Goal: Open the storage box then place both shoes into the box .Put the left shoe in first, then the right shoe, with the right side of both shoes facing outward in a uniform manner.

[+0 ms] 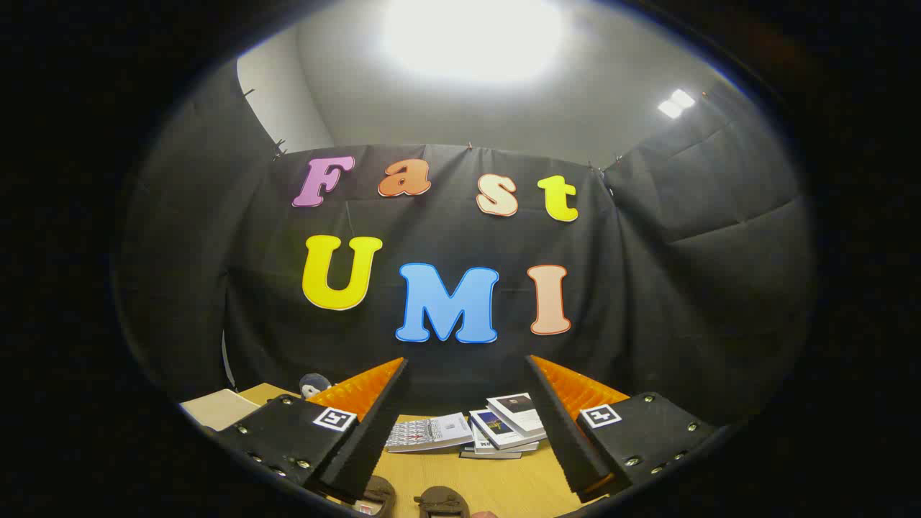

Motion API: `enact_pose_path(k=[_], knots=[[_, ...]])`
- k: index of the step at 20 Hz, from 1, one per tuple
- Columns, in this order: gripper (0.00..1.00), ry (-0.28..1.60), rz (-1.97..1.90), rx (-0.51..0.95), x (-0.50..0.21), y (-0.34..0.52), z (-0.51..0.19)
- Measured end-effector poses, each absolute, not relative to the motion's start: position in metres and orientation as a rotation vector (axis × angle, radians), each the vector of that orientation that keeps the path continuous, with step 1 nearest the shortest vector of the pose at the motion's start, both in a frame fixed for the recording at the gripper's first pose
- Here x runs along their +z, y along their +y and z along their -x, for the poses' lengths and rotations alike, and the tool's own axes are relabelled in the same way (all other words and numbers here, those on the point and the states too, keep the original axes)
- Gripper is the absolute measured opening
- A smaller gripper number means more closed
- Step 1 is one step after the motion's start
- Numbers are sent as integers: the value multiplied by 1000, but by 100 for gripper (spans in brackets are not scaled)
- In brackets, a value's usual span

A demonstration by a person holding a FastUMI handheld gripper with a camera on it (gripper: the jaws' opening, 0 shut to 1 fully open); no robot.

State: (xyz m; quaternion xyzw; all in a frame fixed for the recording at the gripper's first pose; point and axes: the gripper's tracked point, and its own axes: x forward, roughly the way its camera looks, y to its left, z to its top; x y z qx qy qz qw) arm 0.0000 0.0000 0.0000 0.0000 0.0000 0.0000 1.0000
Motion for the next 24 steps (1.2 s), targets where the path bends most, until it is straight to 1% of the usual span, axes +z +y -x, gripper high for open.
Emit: enact_pose_path(k=[19,24], knots=[[98,-20,13,46,-1,11,11],[98,3,-90,82,-11,21,16]])
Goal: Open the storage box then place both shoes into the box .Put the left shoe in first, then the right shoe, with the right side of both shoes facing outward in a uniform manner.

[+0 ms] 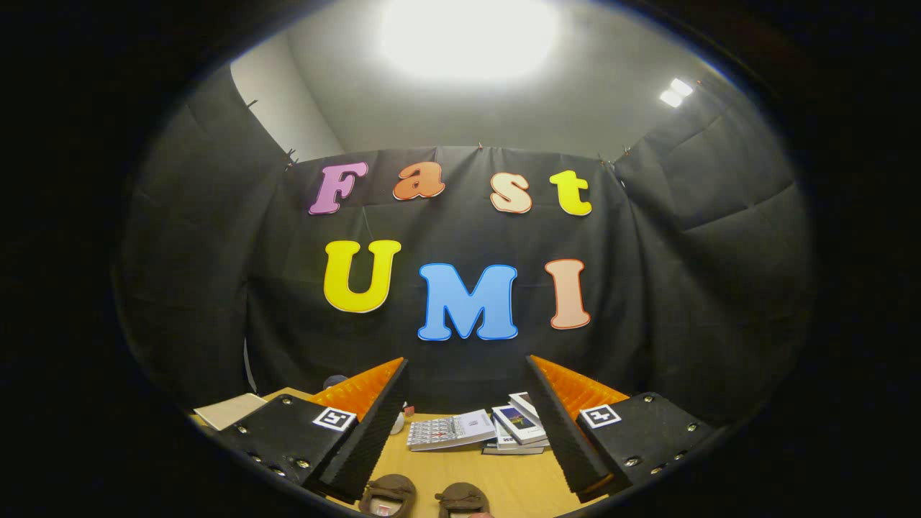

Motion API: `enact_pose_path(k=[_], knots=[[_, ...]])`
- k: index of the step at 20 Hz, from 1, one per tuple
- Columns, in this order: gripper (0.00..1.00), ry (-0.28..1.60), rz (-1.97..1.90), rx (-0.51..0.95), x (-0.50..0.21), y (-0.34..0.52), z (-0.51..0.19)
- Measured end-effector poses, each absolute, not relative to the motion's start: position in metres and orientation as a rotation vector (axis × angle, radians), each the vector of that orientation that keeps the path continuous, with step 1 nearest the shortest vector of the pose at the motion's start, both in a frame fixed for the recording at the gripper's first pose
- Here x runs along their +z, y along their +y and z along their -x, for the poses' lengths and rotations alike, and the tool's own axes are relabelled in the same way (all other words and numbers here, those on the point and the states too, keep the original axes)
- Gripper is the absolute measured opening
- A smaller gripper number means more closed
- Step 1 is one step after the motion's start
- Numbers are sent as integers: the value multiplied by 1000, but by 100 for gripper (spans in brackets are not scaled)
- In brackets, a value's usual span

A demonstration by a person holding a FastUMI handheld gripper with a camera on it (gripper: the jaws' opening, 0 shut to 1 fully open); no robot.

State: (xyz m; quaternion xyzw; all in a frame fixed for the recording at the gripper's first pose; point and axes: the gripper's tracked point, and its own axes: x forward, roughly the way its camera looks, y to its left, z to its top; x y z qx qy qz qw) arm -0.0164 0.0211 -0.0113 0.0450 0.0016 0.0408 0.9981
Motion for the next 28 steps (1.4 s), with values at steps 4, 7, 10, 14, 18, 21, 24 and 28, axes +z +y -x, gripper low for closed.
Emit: enact_pose_path(k=[4,7,10,14,18,21,24,28], knots=[[97,47,-154,140,-31,41,18],[97,115,-235,183,-55,60,23],[98,196,-348,252,-79,89,31],[97,319,-529,289,-114,116,37],[97,436,-680,294,-151,141,45],[97,508,-736,314,-171,166,51],[97,576,-828,365,-184,195,63],[97,666,-965,419,-204,229,72]])
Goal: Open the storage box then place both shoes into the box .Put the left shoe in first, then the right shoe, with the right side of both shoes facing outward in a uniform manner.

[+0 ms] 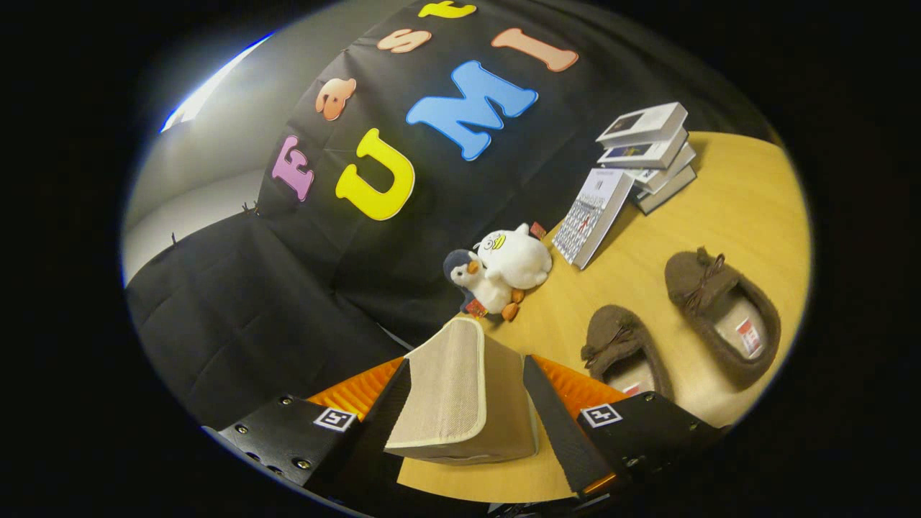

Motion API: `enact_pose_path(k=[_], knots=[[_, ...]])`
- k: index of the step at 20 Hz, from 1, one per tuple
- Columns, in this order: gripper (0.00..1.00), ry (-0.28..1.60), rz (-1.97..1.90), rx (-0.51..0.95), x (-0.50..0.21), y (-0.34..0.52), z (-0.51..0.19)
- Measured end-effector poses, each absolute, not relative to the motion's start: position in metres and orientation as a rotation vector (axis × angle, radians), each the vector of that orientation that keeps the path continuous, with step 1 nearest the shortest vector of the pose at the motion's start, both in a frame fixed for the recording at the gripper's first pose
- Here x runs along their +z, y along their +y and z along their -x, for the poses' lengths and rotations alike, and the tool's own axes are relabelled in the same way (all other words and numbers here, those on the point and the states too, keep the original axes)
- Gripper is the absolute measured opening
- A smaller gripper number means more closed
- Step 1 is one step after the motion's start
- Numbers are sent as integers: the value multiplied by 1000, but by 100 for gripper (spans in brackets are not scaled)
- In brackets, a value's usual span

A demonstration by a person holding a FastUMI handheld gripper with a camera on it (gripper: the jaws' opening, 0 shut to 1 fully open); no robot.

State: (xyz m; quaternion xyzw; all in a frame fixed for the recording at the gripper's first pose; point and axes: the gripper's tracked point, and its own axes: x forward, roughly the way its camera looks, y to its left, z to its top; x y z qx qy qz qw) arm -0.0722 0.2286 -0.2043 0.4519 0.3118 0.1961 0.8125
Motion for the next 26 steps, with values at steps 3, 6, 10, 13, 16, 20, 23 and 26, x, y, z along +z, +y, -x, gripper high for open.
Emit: enact_pose_path(k=[3,6,10,13,16,20,23,26], knots=[[97,748,-1081,440,-222,253,78],[95,817,-1170,430,-242,269,85],[95,902,-1305,425,-258,290,93],[95,936,-1490,442,-251,301,93],[95,975,-1596,433,-252,311,90],[77,1002,-1589,428,-259,319,87],[77,1028,-1572,411,-265,325,88],[31,1039,-1579,413,-262,317,85]])
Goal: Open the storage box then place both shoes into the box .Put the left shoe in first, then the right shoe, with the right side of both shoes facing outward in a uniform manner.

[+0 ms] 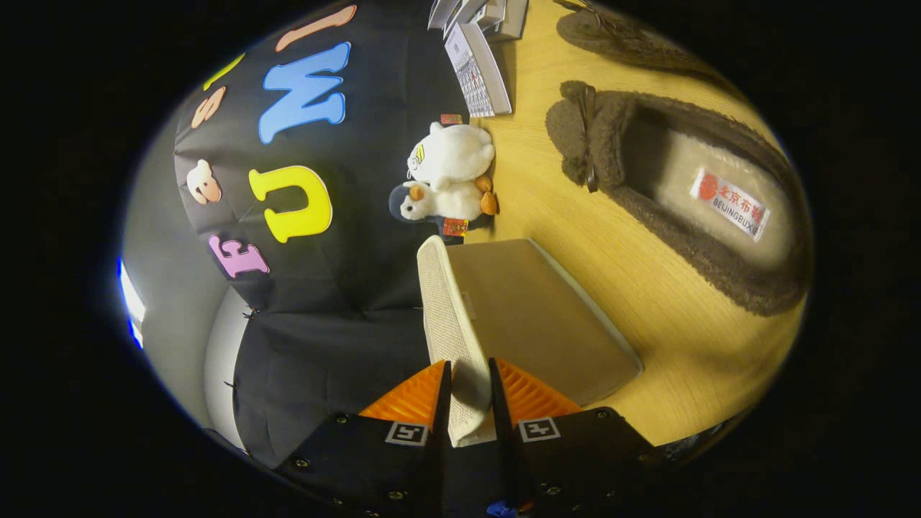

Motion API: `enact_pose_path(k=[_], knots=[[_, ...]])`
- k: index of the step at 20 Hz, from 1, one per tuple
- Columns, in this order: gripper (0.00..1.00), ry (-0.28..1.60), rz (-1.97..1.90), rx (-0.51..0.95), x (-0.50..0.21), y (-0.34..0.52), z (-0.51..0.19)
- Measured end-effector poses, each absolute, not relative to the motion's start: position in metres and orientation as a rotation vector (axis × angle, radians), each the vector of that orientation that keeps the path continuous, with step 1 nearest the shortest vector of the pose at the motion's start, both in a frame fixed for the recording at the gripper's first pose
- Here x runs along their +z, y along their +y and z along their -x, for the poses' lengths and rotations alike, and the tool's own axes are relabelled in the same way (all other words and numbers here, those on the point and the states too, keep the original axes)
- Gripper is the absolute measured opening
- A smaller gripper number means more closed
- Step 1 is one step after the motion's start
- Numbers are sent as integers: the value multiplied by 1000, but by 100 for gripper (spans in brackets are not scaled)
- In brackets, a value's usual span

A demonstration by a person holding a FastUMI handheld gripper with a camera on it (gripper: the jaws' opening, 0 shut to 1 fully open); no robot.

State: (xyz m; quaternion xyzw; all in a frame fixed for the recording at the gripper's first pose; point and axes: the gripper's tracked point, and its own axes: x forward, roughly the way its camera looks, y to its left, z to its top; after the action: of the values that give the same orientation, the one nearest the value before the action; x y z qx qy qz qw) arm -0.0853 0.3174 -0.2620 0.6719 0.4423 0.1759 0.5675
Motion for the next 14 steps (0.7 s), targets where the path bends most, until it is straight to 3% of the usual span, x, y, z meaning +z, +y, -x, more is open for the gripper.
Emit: enact_pose_path(k=[3,4,7,8,14], knots=[[31,1016,-1542,433,-258,307,86],[7,1012,-1521,431,-254,314,79],[6,1007,-1430,493,-241,319,75],[0,996,-1411,508,-233,312,76],[0,938,-1292,591,-172,323,65]])
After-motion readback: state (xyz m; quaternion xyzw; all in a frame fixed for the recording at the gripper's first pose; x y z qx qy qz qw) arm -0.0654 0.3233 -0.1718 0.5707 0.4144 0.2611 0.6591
